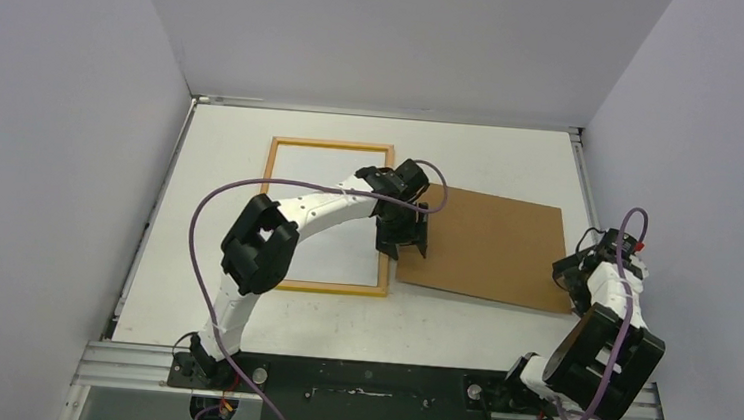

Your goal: Put the photo into the frame

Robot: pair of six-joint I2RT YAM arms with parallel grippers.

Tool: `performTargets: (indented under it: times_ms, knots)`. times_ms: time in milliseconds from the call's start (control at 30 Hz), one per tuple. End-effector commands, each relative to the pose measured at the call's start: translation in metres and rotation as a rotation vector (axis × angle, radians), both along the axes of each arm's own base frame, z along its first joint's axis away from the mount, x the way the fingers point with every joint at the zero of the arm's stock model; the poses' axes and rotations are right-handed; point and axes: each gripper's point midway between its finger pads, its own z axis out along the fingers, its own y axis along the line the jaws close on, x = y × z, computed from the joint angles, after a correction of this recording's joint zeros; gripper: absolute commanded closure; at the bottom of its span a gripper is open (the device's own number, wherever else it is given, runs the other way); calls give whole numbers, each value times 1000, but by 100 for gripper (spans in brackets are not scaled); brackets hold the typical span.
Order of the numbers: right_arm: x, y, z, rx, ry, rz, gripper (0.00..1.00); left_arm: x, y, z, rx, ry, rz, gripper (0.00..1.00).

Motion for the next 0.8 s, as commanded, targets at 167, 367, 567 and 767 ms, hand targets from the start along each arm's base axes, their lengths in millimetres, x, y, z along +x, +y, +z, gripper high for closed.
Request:
performTargets:
  times_ms: [167,367,567,767]
  knots:
    - [1,84,-15,252,-55,75,26,8,-9,82,-220,-119,-8,39]
    - [16,128,-13,276,-137,164,26,28,47,79,-193,-168,91,39]
    - [10,123,-10,225,-122,196,26,41,92,72,-144,-190,112,39]
    - [1,124,-16,221,-101,206,26,51,119,60,-93,-193,126,40]
